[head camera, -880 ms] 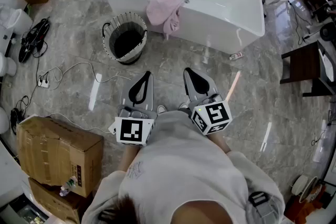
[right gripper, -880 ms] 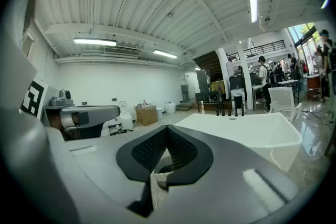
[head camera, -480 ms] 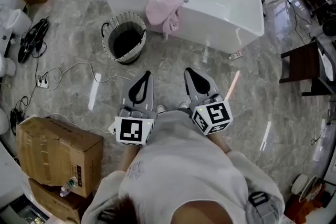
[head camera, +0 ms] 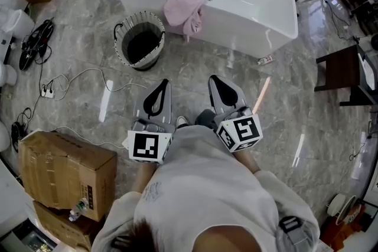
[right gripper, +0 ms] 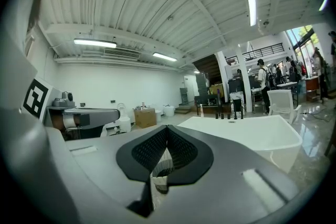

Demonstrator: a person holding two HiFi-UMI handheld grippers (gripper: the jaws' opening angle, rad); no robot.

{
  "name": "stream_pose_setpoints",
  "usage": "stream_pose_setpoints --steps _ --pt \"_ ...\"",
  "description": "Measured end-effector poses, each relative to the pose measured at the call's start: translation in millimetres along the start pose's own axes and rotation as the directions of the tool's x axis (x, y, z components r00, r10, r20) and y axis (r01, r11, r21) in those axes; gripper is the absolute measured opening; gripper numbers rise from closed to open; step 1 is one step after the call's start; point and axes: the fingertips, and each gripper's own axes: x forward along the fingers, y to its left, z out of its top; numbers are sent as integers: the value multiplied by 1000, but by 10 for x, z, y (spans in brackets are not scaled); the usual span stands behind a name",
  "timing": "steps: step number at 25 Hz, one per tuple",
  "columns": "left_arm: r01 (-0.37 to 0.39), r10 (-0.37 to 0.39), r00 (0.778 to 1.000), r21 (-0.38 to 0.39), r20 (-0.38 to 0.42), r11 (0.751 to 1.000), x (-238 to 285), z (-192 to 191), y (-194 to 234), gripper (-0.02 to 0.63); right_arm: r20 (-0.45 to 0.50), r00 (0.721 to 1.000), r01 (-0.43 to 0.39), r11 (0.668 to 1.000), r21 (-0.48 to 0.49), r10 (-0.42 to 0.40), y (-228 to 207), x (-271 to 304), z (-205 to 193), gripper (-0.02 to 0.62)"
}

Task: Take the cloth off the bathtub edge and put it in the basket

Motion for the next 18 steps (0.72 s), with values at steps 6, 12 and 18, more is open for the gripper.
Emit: stream_pose_setpoints --steps 6,12,18 --pt "4 -4 1000 13 -18 1000 100 -67 16 13 -24 1000 2 1000 -10 -2 -88 39 -36 0" --pt "-1 0 999 -25 -48 1000 338 -130 -7 12 -74 997 -24 1000 2 24 -299 205 -81 0" --pt "-64 62 996 -23 -68 998 747 -142 90 13 -102 991 -90 996 13 91 -603 568 -82 0"
